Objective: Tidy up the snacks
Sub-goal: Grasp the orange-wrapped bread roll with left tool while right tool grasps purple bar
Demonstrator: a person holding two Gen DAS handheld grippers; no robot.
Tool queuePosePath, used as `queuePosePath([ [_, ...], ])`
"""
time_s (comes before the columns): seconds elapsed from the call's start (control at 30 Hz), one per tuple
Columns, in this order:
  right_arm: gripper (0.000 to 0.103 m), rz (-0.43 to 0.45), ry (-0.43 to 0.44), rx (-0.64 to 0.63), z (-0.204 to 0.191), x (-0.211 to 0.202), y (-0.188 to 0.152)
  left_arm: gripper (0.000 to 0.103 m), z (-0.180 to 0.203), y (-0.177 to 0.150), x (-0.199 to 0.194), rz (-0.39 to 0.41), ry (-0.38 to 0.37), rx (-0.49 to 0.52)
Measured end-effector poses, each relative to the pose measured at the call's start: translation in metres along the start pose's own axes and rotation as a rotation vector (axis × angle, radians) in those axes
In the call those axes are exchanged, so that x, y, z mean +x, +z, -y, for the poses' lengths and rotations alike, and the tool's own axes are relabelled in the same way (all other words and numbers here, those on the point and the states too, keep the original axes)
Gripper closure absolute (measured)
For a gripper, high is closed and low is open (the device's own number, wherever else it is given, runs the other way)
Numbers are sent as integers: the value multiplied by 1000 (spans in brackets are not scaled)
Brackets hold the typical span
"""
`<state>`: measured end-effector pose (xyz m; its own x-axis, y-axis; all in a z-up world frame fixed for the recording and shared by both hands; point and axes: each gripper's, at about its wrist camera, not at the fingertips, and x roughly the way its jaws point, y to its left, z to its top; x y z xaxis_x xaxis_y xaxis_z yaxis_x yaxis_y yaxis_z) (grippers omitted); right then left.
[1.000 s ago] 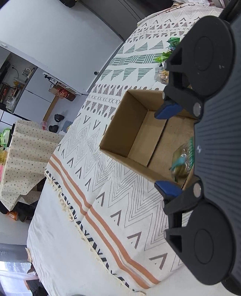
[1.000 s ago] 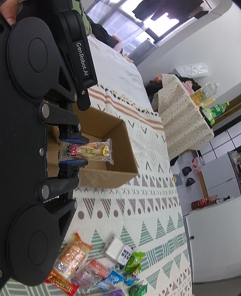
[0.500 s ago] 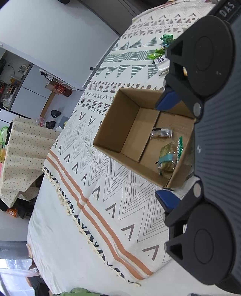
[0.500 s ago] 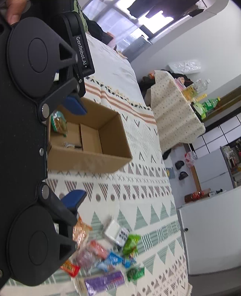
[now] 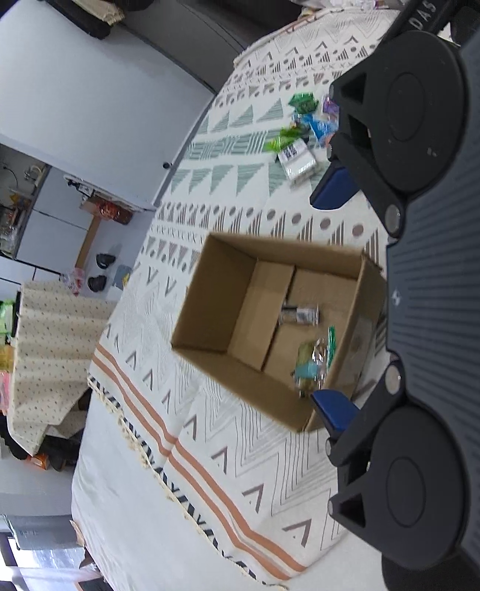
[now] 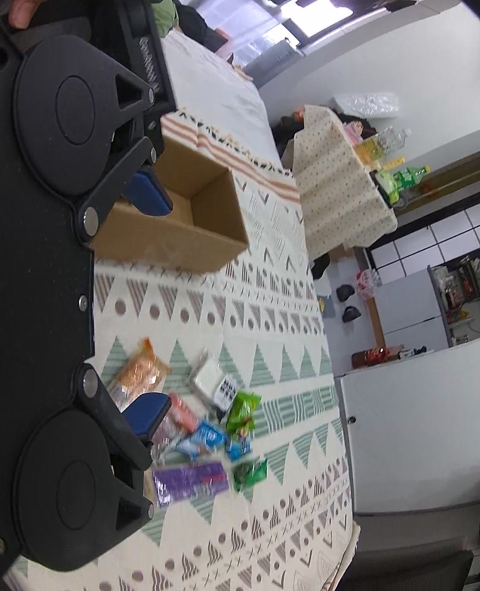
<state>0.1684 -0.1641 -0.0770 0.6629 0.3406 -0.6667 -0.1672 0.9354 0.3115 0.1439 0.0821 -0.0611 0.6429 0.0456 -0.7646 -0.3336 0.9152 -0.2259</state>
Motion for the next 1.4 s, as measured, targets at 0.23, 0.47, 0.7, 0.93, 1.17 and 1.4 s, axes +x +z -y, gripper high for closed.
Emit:
queuePosePath([
  [0.23,0,16,-31,35,33,-11,-1,0,23,-9,-5,-4,-29,40],
  [0.47,0,7,-22,77,65,-18,-6,0,46,-21,-4,-38,-22,77],
  [0.7,0,4,-43,104,97,-20,-11,0,72,-33,5,-78,-43,112],
  [0.93,0,-14,-34,162,126,-15,-14,0,91,-43,18,-110,-32,140],
  [1.17,0,-29,-31,190,143,-7,-18,0,106,-49,36,-139,-16,153],
  [1.4,3,-45,-35,214,157,5,-22,3,118,-55,59,-167,-12,155],
])
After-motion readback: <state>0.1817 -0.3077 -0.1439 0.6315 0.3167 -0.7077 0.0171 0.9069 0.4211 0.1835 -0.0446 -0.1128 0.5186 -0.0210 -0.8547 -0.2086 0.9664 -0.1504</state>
